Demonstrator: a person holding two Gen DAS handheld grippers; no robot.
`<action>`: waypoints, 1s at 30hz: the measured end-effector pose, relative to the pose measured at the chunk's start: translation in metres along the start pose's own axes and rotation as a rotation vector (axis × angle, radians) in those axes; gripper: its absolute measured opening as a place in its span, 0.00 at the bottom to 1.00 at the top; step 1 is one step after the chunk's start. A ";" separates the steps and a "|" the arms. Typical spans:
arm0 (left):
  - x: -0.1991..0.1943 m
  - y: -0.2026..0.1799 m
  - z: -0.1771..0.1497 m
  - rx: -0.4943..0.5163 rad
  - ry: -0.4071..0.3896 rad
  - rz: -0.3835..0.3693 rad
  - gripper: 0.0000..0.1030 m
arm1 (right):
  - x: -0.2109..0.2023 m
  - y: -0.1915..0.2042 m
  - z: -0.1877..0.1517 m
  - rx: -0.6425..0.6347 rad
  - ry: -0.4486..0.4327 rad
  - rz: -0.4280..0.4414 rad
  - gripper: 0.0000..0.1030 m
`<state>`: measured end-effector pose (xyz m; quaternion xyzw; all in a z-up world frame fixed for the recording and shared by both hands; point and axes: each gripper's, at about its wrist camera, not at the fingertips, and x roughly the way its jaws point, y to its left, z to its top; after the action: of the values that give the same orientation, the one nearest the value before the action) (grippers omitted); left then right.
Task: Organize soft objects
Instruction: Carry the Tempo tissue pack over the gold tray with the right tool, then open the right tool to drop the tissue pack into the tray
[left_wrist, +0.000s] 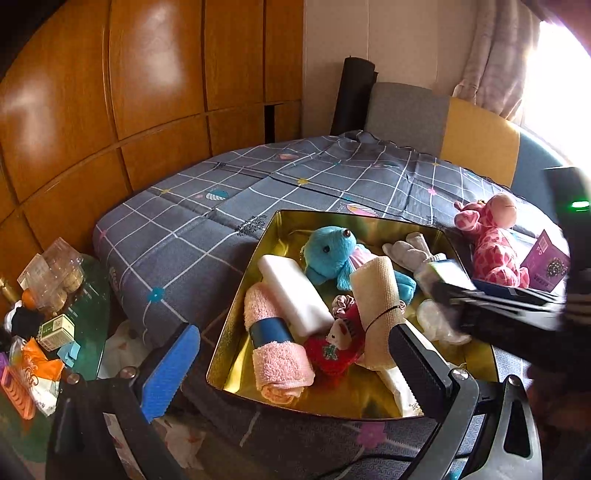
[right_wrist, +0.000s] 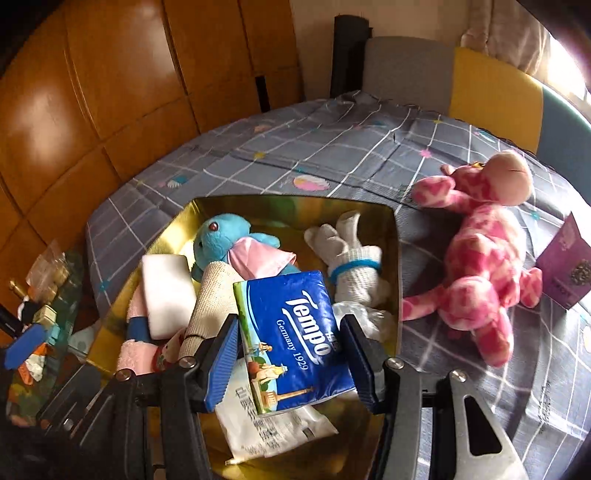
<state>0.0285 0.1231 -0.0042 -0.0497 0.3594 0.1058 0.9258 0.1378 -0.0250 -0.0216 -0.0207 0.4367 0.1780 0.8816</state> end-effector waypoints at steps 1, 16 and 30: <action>0.001 0.001 0.000 -0.004 0.004 -0.001 1.00 | 0.008 0.001 0.001 0.003 0.012 -0.006 0.54; 0.007 0.000 -0.003 -0.006 0.024 -0.002 1.00 | 0.026 -0.007 -0.007 0.059 0.010 0.036 0.66; -0.022 -0.029 -0.007 0.052 -0.035 -0.059 1.00 | -0.080 -0.031 -0.068 0.135 -0.205 -0.234 0.69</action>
<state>0.0146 0.0906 0.0058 -0.0343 0.3442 0.0698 0.9357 0.0517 -0.0907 -0.0053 0.0061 0.3500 0.0457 0.9356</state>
